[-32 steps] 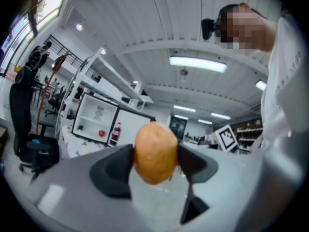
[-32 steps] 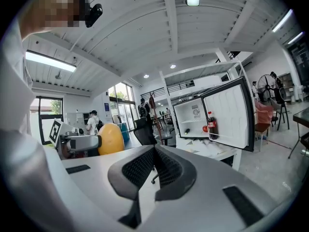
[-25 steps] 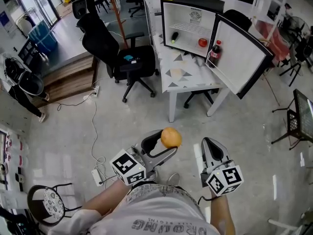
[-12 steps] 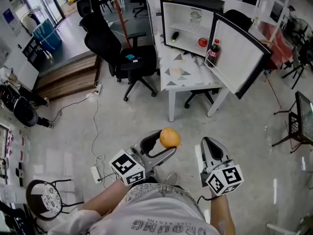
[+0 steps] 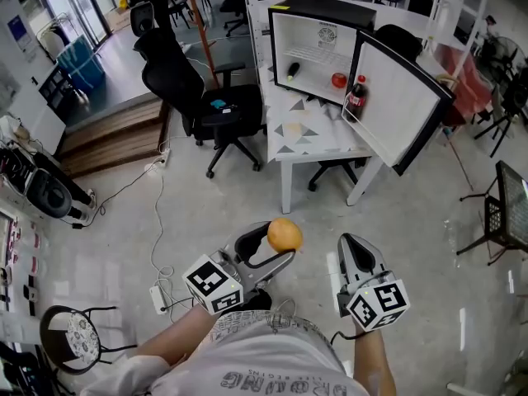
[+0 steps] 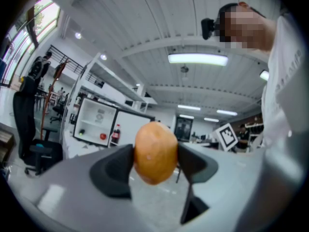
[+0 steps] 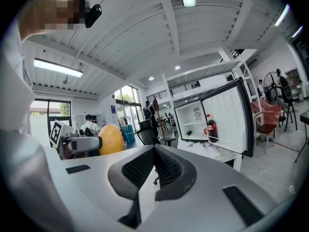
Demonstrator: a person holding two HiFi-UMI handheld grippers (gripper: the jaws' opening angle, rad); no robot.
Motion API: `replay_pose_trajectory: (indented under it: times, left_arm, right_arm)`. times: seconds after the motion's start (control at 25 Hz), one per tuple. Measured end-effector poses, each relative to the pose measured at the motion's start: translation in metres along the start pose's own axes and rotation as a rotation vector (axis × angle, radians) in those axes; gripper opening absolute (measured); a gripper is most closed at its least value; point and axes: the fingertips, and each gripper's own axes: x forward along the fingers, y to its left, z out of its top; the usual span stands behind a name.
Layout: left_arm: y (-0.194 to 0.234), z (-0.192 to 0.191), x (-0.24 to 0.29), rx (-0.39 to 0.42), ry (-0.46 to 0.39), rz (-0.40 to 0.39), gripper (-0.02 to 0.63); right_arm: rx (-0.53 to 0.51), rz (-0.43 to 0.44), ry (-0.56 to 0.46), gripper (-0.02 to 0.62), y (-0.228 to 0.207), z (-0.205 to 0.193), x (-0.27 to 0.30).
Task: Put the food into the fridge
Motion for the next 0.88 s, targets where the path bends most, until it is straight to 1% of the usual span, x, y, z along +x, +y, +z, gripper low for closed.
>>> replay_pose_trajectory:
  times: [0.32, 0.52, 0.72, 0.88]
  left_arm:
    - [0.024, 0.0, 0.019, -0.007, -0.012, 0.004, 0.298]
    - [0.044, 0.0, 0.036, -0.016, -0.014, -0.001, 0.298]
    - [0.072, 0.002, 0.053, -0.022, -0.012, -0.01, 0.296]
    - [0.104, 0.002, 0.068, -0.023, 0.003, -0.017, 0.297]
  right_arm:
    - [-0.016, 0.01, 0.004, 0.002, -0.016, 0.005, 0.023]
    - [-0.018, -0.001, 0.015, 0.002, -0.032, 0.008, 0.041]
    - [-0.014, -0.015, 0.017, 0.002, -0.049, 0.012, 0.067]
    - [-0.001, -0.025, 0.019, 0.002, -0.063, 0.012, 0.098]
